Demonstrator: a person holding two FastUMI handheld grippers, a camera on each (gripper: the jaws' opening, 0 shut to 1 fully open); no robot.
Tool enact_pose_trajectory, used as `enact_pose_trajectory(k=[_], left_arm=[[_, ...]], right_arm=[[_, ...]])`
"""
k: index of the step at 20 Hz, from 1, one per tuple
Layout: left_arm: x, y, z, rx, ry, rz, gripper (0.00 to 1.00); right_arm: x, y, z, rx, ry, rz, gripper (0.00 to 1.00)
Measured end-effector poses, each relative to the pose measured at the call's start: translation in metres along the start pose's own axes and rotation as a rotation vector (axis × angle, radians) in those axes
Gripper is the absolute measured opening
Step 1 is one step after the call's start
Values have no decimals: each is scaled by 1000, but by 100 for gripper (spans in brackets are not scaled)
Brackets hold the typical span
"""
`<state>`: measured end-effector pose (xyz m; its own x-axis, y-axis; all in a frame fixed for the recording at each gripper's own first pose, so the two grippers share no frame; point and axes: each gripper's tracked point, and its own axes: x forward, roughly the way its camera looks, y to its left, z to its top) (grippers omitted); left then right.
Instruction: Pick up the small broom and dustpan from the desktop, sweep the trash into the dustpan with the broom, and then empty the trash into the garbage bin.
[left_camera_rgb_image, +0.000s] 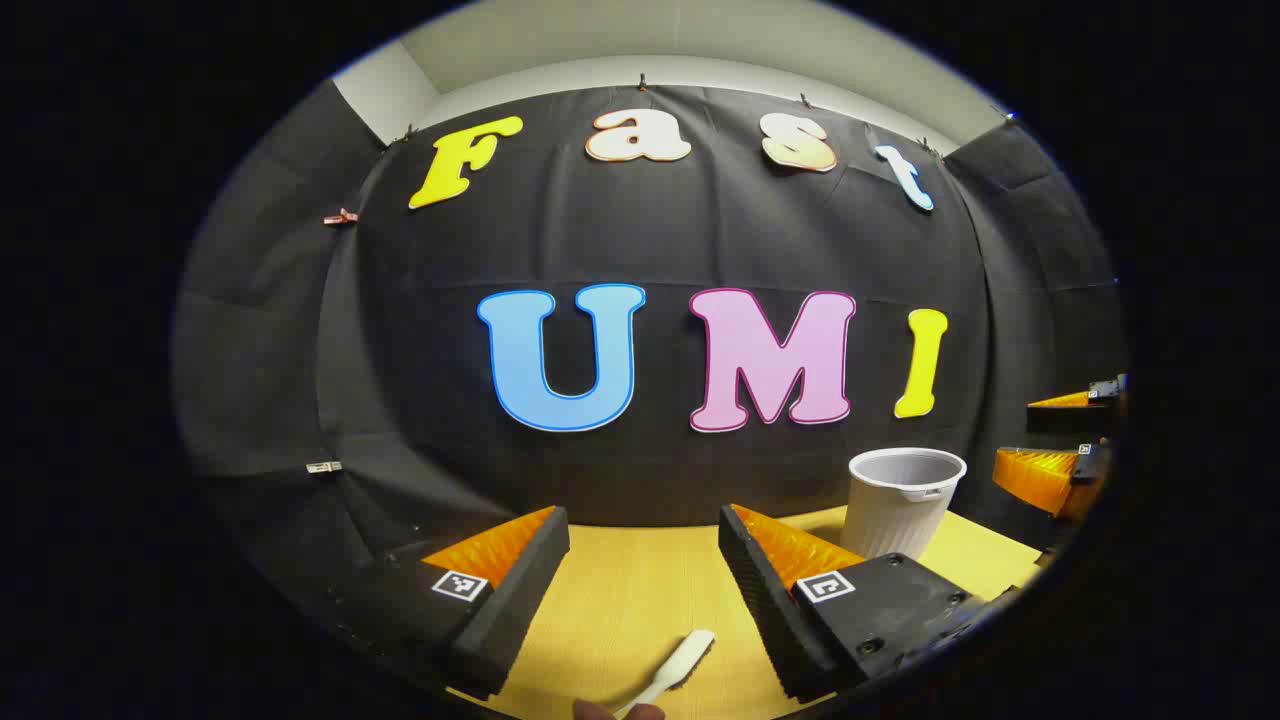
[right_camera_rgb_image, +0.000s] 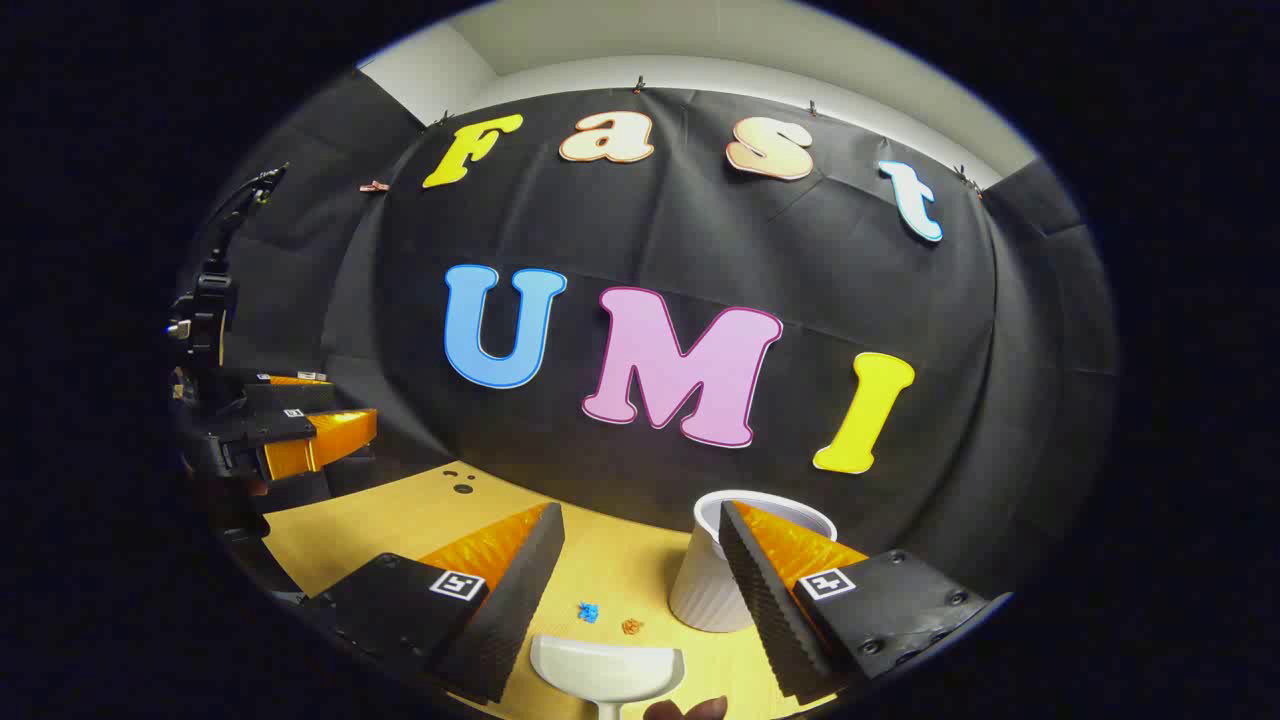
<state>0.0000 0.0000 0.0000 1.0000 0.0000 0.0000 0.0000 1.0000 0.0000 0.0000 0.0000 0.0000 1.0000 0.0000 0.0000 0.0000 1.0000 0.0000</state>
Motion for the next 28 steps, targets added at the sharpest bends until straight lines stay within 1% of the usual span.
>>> enact_pose_trajectory(k=[5,11,19,20,22,24,28], left_arm=[[0,2,0,12,-3,6,96],[5,2,3,34,-8,-6,96],[20,0,-1,12,-7,-31,96],[21,-1,-4,7,-8,-35,96],[22,-4,-9,3,-2,-47,96],[22,-5,-17,10,13,-56,96],[22,-10,-34,26,44,-79,96]], right_arm=[[4,5,0,-5,-15,0,97],[7,-1,-2,4,-7,-26,97],[14,-12,-3,31,5,-75,98],[14,-15,-7,32,22,-78,98],[6,-21,-28,39,105,-72,97],[-13,-21,-67,61,261,-34,98],[-49,-19,-153,92,556,11,97]])
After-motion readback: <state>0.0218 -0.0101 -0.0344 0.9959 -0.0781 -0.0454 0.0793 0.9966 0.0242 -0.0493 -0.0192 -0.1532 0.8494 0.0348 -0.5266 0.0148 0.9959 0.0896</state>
